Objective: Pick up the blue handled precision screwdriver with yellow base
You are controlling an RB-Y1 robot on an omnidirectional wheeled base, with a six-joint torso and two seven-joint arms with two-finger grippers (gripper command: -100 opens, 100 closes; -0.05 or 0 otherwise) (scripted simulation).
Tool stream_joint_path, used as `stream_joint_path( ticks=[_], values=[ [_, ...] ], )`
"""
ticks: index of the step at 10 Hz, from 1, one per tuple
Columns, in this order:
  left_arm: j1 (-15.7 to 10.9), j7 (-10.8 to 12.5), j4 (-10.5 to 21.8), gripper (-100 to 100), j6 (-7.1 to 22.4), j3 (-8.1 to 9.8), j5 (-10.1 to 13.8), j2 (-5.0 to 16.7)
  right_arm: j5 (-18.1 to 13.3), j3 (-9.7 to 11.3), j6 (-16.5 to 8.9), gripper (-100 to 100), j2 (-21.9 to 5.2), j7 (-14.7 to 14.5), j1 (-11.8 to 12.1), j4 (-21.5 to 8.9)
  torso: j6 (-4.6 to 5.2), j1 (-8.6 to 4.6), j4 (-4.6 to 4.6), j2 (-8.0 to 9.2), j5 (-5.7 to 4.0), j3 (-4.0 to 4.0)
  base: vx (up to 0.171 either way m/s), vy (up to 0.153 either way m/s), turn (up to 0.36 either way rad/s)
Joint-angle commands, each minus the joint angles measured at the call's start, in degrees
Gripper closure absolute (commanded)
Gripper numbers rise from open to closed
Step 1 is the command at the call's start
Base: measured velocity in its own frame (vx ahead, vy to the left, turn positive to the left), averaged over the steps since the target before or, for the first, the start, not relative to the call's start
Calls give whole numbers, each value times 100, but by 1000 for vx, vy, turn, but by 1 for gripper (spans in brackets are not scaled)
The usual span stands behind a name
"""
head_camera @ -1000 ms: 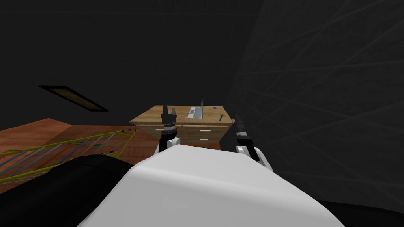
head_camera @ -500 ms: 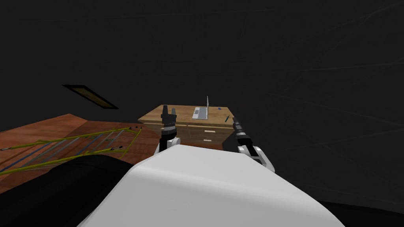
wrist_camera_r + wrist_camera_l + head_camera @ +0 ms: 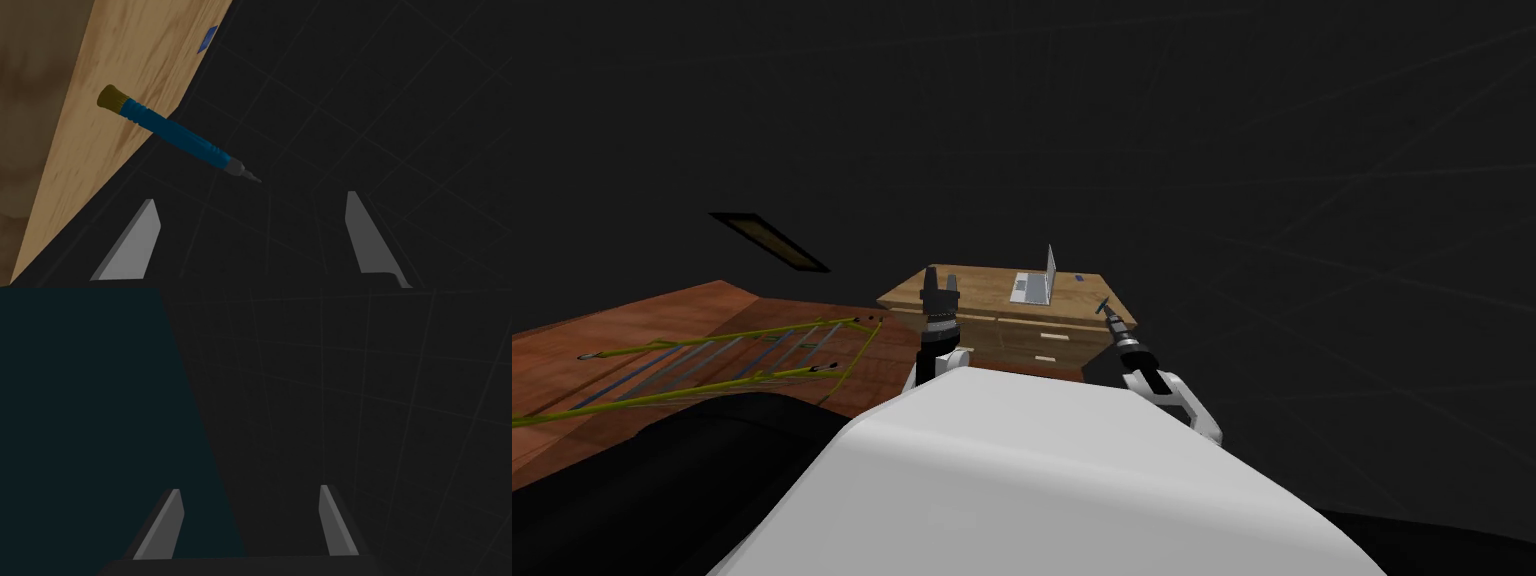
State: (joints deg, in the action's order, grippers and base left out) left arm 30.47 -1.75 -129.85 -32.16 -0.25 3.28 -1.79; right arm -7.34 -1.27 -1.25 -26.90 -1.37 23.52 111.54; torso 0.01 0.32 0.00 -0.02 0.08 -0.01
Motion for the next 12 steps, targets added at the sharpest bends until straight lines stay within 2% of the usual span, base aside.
stream_joint_path(
  ticks=[1,4,5,8,9,12],
  values=[
    [0,0,0,0,0,0,0,0,-23,-8,-190,-100,-94,-32,-18,-39,0,0,0,0,0,0,18,75,31],
    [0,0,0,0,0,0,0,0,-156,-48,-713,-100,-570,-192,-111,-426,-1,-5,-1,-4,0,-2,22,84,104],
    [0,0,0,0,0,0,0,0,-156,-48,-761,-100,-570,-192,-111,-426,0,1,-1,-2,0,-2,17,89,24],
    [0,0,0,0,0,0,0,0,-288,-86,-1284,-100,-1099,-351,-208,-827,0,5,0,1,2,0,21,102,103],
    [0,0,0,0,0,0,0,0,-288,-86,-1326,-100,-1099,-351,-208,-827,1,3,0,-2,1,-1,29,74,20],
    [0,0,0,0,0,0,0,0,-411,-122,-1858,-100,-1631,-501,-300,-1208,0,-3,-1,-4,0,-3,32,86,89]
  ],
)
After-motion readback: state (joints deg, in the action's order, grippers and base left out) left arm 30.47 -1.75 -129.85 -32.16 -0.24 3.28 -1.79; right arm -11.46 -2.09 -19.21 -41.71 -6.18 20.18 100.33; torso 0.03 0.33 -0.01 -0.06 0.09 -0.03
